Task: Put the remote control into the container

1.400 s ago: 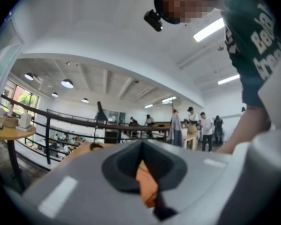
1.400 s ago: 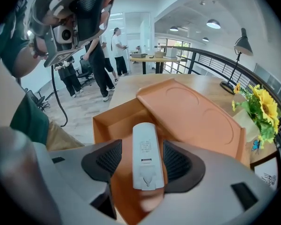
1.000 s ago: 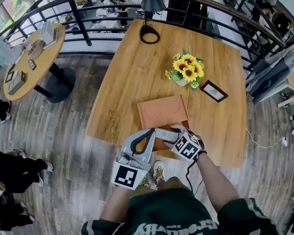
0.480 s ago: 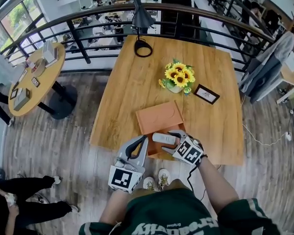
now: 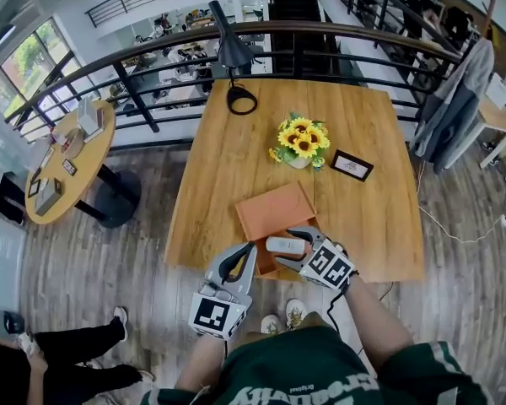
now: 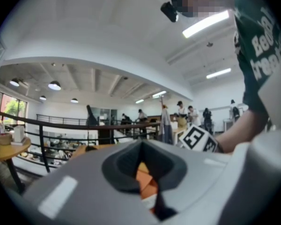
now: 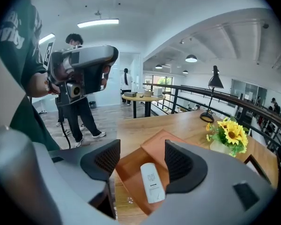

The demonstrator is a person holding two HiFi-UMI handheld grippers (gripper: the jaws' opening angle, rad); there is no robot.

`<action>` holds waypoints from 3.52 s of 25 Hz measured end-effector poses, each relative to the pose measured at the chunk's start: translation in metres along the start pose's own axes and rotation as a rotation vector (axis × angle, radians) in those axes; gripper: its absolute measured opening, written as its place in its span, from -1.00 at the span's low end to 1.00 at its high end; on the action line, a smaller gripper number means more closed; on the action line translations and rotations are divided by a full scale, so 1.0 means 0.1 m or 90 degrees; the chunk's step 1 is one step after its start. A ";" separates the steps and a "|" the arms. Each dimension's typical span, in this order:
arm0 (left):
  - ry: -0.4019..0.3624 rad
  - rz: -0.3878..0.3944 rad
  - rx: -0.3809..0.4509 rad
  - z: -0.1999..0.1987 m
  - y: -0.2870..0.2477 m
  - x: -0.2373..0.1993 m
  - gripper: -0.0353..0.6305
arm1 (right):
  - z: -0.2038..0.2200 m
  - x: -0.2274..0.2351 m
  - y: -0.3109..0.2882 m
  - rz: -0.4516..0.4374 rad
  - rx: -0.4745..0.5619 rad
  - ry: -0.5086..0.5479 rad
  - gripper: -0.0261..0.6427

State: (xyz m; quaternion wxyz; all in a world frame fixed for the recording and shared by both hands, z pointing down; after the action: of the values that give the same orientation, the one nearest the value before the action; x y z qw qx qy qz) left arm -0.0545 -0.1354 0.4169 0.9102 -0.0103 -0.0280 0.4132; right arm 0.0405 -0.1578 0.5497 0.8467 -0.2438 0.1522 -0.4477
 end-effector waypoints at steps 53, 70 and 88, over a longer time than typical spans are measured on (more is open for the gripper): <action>0.000 0.047 0.045 -0.30 0.02 0.22 -0.90 | -1.27 -0.27 1.22 0.098 0.393 -0.002 -0.73; -0.005 0.030 0.043 -0.26 -0.01 0.20 -0.90 | -1.24 -0.23 1.25 0.116 0.396 0.002 -0.87; -0.007 0.014 0.042 -0.26 -0.01 0.16 -0.90 | -1.22 -0.19 1.23 0.146 0.393 0.039 -0.87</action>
State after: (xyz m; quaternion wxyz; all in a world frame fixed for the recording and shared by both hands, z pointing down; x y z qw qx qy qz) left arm -0.0418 -0.1244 0.3921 0.9051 0.0219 -0.0190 0.4241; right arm 0.0553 -0.1166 0.3810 0.9205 0.0563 0.0609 -0.3818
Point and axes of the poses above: the fingertips, and each gripper's own axes: y backward along the fingers, x to its right, z out of its underside, the point moved 3 cm from there along y, backward along the fingers, and after that the axes turned 1 degree about x, right-handed, at the moved point
